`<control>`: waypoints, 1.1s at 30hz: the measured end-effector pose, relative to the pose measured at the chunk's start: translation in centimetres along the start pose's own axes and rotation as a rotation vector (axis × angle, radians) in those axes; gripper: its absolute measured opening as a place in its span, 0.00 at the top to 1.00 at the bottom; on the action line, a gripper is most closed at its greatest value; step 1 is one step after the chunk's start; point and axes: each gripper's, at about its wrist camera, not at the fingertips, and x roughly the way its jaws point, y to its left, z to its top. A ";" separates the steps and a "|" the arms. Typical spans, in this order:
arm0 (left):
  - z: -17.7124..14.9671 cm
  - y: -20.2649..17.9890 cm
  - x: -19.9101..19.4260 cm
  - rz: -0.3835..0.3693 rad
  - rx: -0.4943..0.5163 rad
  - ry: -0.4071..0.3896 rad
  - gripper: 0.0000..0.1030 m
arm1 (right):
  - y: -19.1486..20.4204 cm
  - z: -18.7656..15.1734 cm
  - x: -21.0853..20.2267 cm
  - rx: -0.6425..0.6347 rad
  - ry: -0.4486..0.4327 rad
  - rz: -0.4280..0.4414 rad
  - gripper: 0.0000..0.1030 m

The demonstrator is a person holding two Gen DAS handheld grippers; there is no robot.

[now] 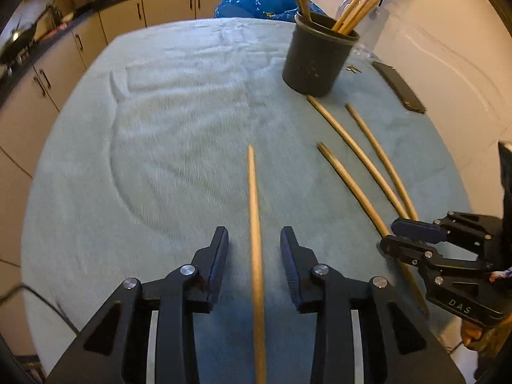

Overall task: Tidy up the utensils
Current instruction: 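Close the left gripper on a chopstick while the right gripper grasps another, then lift both held chopsticks up over the black cup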

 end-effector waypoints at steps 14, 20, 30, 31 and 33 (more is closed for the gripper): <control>5.5 1.0 3.6 0.063 0.068 0.086 0.79 | 1.6 7.6 4.7 -0.132 0.052 -0.122 0.79; 5.5 0.9 3.7 0.059 0.120 0.082 0.80 | 2.4 9.5 5.8 -0.134 0.091 -0.159 0.86; 4.0 3.4 -3.2 -0.001 -0.008 -0.141 0.95 | 2.6 9.4 2.3 -0.011 -0.080 -0.069 0.93; 3.8 3.7 -5.0 -0.003 -0.019 -0.186 0.95 | 2.5 9.3 0.9 0.002 -0.124 -0.049 0.93; 3.6 3.9 -6.9 -0.010 -0.032 -0.234 0.95 | 2.6 9.1 -0.8 0.014 -0.178 -0.032 0.93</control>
